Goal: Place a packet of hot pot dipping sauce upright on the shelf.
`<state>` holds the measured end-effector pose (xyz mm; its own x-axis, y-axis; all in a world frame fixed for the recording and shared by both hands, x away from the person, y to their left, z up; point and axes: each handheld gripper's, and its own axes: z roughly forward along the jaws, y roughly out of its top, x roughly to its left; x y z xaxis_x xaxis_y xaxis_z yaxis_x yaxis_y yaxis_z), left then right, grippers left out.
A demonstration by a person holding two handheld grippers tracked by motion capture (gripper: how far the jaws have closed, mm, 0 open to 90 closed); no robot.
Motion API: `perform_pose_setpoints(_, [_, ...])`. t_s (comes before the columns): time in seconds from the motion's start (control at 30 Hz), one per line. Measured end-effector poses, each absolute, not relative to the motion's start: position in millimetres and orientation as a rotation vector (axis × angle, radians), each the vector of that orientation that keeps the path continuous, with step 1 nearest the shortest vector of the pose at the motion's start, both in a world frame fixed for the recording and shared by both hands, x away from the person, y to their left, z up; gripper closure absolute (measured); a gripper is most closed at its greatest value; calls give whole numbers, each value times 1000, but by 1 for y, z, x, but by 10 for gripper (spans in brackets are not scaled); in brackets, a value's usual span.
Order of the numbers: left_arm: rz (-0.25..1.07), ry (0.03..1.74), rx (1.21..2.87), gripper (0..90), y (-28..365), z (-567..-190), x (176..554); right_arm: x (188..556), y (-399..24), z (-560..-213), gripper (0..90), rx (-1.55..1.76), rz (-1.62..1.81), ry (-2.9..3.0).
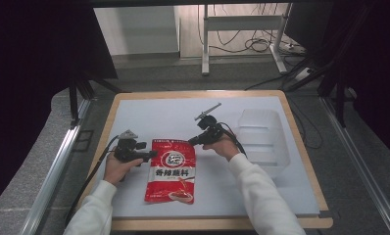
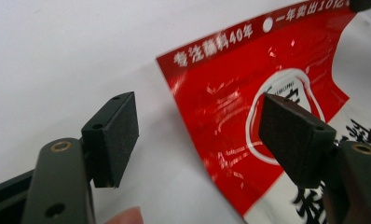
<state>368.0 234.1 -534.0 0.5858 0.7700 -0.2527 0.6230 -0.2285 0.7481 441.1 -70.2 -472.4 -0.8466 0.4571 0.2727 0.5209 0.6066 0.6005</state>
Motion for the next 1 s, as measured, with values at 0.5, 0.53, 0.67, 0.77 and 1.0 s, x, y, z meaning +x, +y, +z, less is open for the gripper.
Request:
perform_pose_setpoints(0.5, [102,1050,1987,448,224,-540,381,440,-69,-471,894,-814,-1071,-2773])
perform_pose_setpoints(0.53, [110,1047,1991,483,225,-538,379,440,-69,-471,894,-816,-1070,-2775])
perform_pose_setpoints(0.67, [132,1016,2018,614,223,-534,372,440,-70,-471,894,-819,-1078,-2776])
perform_pose_setpoints(0.77, [144,995,2012,689,226,-532,363,439,-72,-471,894,-815,-1081,-2781])
perform_pose_setpoints(1.0, [110,935,1988,869,238,-527,355,437,-71,-472,893,-811,-1087,-2782])
